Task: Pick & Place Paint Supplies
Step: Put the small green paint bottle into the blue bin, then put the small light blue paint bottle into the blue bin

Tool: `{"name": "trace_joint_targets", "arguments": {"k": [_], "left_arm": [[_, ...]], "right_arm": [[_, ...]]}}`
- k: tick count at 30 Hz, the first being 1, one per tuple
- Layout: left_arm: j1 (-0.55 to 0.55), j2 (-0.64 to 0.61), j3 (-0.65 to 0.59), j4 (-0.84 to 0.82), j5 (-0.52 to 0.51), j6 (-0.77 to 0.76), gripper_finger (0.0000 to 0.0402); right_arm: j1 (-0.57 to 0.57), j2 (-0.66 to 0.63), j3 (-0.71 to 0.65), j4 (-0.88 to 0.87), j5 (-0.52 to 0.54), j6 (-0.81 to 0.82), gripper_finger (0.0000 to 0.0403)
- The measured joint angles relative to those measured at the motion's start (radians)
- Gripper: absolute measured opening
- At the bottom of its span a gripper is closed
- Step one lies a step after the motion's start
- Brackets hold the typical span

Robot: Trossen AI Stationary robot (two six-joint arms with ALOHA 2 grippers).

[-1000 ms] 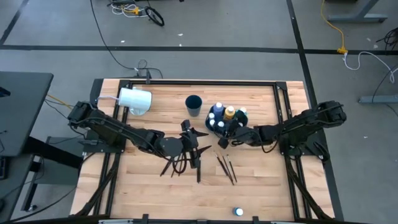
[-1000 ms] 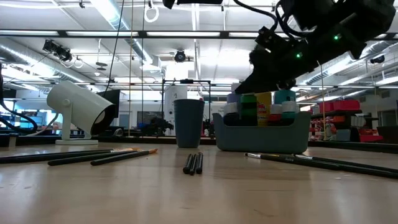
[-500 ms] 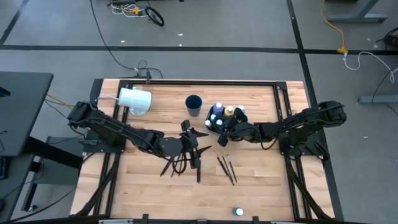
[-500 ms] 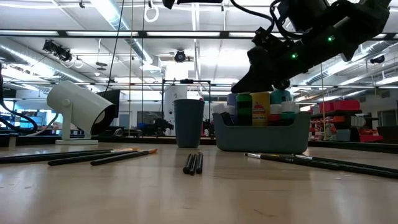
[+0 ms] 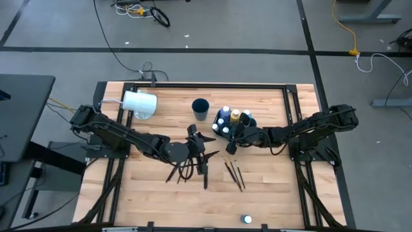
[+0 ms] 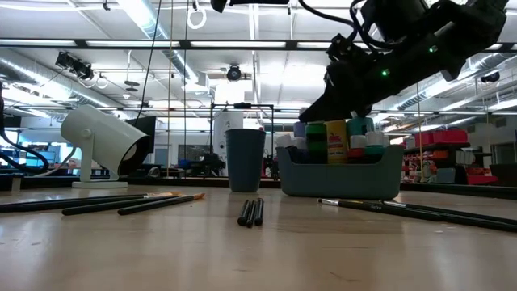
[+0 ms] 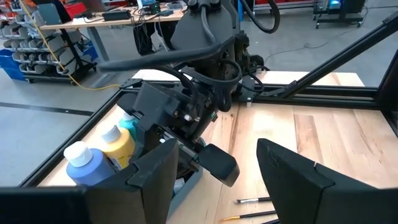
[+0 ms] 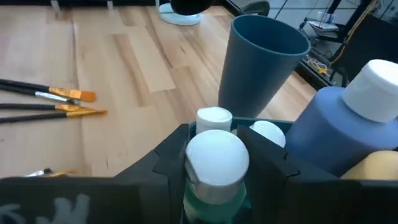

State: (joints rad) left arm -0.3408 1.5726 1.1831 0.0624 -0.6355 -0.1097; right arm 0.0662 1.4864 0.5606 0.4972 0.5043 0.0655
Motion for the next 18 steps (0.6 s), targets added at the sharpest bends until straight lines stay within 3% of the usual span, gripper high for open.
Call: {"name": "trace_joint_targets", "arguments": {"k": [5,18], "left_arm": [[0.000,0.000,0.000,-0.001,0.000,0.000,0.0229],[0.000,0.000,0.000,-0.005,0.000,0.001,0.0229]], "right_arm": [[-0.001,0.000,0.000,0.000,0.047,-0.012,0.0153],[0.027,-0.052,-0.002,0.047,0.027,-0.082,0.0196]]}}
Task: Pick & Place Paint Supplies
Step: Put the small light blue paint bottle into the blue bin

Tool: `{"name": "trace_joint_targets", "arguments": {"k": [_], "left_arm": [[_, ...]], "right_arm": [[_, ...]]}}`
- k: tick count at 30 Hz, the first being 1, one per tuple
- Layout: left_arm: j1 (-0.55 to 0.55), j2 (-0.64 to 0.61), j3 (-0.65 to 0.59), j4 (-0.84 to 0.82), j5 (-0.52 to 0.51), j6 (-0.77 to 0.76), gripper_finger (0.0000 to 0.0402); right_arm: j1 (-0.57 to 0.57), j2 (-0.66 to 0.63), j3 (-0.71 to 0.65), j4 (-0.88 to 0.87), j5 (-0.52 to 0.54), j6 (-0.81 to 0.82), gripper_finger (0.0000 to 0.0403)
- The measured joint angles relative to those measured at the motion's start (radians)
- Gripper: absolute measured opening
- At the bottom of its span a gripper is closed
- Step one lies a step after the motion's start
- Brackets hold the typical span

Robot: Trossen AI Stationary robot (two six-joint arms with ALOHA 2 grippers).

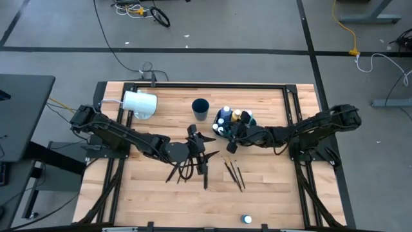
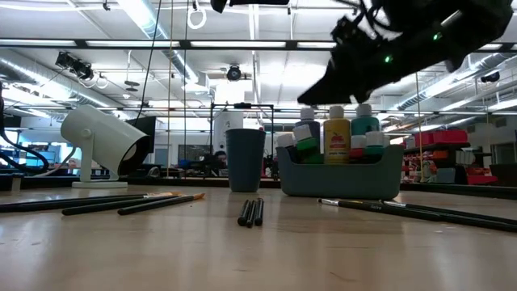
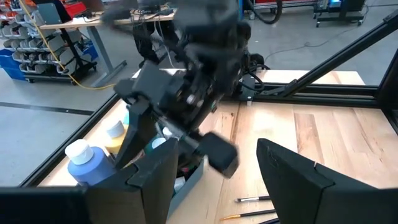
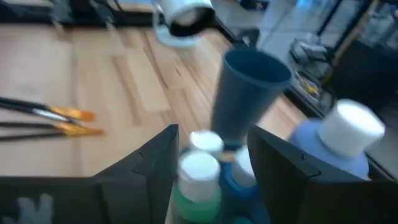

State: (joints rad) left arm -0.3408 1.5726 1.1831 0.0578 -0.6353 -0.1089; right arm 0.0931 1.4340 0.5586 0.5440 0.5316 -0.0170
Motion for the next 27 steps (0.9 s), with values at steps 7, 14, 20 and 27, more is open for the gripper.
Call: {"name": "trace_joint_targets", "arguments": {"k": [7,14,20,27], "left_arm": [[0.000,0.000,0.000,0.000,0.000,0.000,0.0229],[0.000,0.000,0.000,0.000,0.000,-0.017,0.0229],[0.000,0.000,0.000,0.000,0.004,-0.043,0.0229],[0.000,0.000,0.000,0.002,0.029,-0.094,0.0229]], "right_arm": [[0.101,-0.152,0.000,-0.027,-0.140,-0.052,0.0186],[0.218,-0.240,0.001,-0.045,-0.559,-0.043,0.0181],[0.334,-0.195,0.002,-0.052,-0.837,-0.024,0.0190],[0.456,-0.022,0.002,0.067,-0.893,-0.032,0.0212]]}}
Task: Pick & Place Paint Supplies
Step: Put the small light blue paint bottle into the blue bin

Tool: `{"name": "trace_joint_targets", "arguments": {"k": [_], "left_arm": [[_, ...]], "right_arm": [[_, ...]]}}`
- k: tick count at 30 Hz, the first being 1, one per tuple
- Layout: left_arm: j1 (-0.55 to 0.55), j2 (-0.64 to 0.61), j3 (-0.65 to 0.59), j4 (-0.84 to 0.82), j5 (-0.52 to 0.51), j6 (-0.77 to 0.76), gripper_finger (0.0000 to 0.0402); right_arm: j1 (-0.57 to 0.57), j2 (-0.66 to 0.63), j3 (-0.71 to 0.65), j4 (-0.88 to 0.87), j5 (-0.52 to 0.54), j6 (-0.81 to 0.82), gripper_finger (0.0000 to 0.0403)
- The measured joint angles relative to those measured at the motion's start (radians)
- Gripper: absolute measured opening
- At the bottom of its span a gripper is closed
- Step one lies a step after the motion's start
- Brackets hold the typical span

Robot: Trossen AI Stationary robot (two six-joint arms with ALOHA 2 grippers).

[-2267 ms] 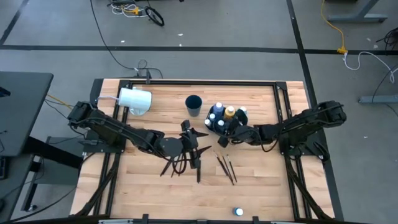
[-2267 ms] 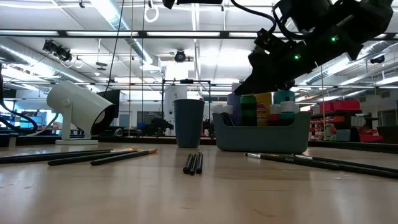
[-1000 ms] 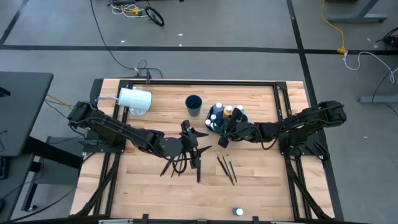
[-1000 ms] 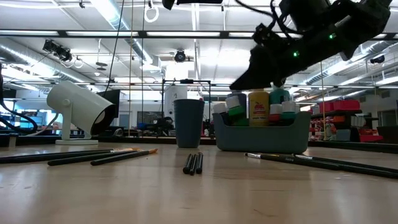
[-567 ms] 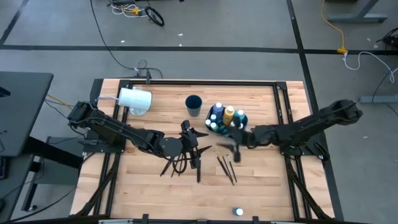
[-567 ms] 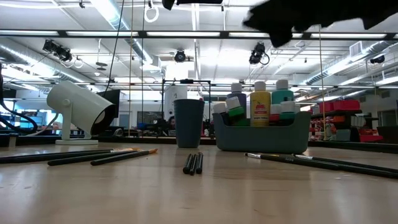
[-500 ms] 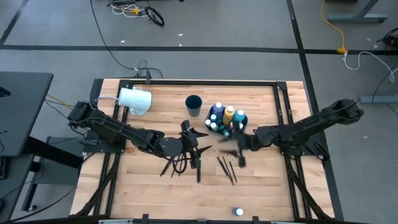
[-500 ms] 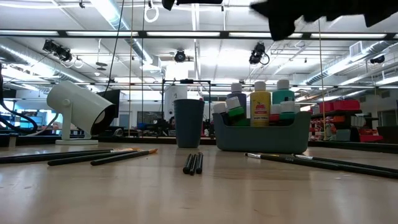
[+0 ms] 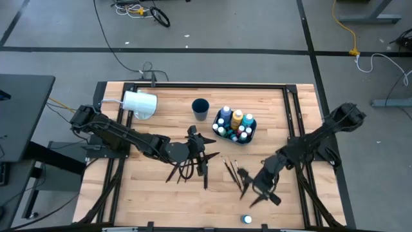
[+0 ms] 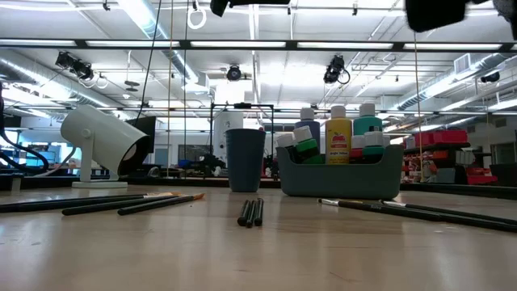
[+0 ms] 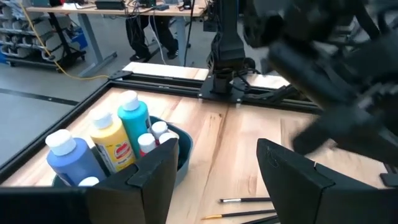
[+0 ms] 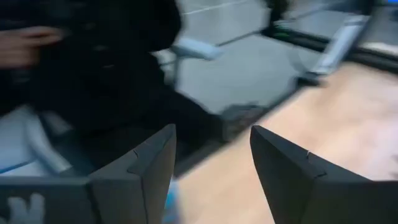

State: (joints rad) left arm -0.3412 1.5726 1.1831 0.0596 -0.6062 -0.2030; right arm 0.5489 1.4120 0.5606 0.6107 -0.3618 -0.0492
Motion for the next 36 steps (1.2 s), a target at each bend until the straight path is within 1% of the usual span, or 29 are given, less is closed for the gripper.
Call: {"name": "trace_joint_targets", "arguments": {"k": [4,7,11,14,19,21,25,29,36], "left_arm": [[0.000,0.000,0.000,0.000,0.000,-0.031,0.0229],[0.000,0.000,0.000,0.000,0.000,-0.037,0.0229],[0.000,0.000,0.000,0.001,-0.001,-0.049,0.0229],[0.000,0.000,0.000,0.001,-0.001,-0.048,0.0229],[0.000,0.000,0.000,0.000,0.000,-0.047,0.0229],[0.000,0.000,0.000,0.000,0.000,-0.043,0.0229],[0.000,0.000,0.000,0.000,0.000,0.013,0.0229],[0.000,0.000,0.000,0.000,0.000,0.050,0.0229],[0.000,0.000,0.000,0.000,0.001,0.080,0.0229]], "right_arm": [[0.034,0.111,0.000,0.138,-0.087,-0.001,0.0215],[0.052,0.172,0.000,0.222,-0.128,-0.012,0.0216],[0.073,0.244,0.001,0.292,-0.115,-0.013,0.0216],[0.083,0.292,0.020,0.296,-0.085,0.000,0.0216],[0.100,0.366,0.079,0.295,-0.081,0.034,0.0216],[0.104,0.380,0.089,0.292,-0.081,0.035,0.0216],[0.111,0.382,0.090,0.293,-0.056,0.067,0.0216],[0.121,0.382,0.091,0.277,-0.013,0.037,0.0216],[0.144,0.382,0.090,0.248,0.013,0.026,0.0214]]}}
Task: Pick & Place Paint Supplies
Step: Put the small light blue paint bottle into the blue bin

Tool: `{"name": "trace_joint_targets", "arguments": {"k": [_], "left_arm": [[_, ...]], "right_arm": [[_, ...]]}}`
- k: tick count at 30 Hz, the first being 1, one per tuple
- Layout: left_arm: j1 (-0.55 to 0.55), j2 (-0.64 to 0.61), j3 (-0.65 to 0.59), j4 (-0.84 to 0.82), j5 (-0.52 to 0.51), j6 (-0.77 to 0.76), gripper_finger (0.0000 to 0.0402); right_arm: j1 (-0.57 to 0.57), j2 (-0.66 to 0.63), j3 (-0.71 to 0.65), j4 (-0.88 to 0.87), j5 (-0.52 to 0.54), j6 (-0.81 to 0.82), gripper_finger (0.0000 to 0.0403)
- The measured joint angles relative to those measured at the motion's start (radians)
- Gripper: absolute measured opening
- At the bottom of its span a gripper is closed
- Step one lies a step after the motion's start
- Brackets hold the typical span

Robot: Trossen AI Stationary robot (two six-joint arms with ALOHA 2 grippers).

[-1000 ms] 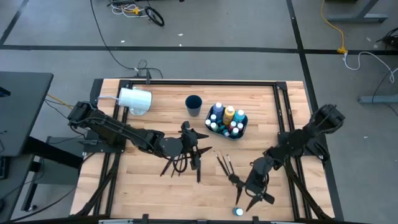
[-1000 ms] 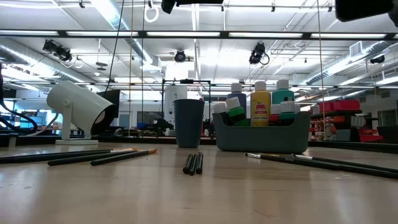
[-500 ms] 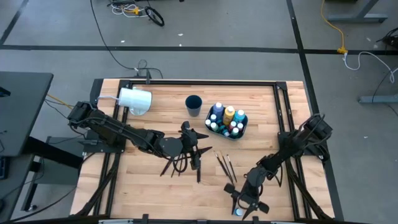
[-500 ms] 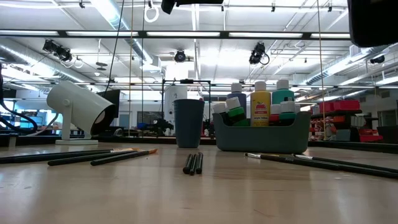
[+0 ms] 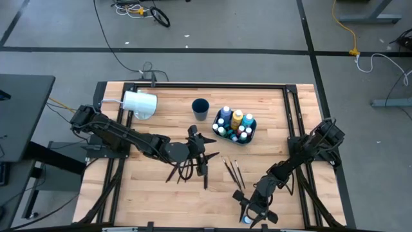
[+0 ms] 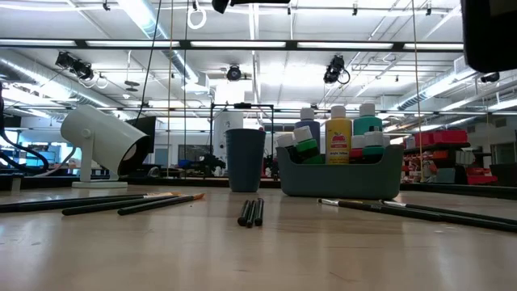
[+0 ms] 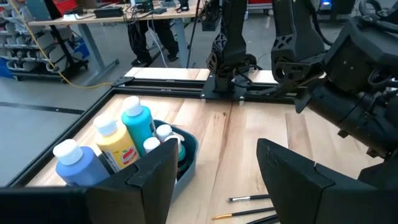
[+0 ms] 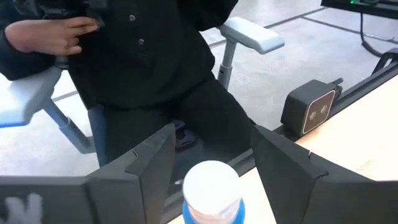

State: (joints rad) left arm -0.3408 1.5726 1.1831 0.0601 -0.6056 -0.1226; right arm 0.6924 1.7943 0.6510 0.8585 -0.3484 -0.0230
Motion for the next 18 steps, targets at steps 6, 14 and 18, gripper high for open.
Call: {"name": "trace_joint_targets", "arguments": {"k": [6,14,18], "left_arm": [[0.000,0.000,0.000,0.000,0.000,0.000,0.0229],[0.000,0.000,0.000,0.000,0.000,-0.002,0.0229],[0.000,0.000,0.000,0.000,0.000,-0.004,0.0229]], "right_arm": [[0.008,0.000,0.000,-0.060,0.066,-0.014,0.0200],[0.008,0.000,0.000,-0.067,0.035,-0.038,0.0157],[0.000,-0.003,-0.001,-0.060,0.017,-0.051,0.0114]]}}
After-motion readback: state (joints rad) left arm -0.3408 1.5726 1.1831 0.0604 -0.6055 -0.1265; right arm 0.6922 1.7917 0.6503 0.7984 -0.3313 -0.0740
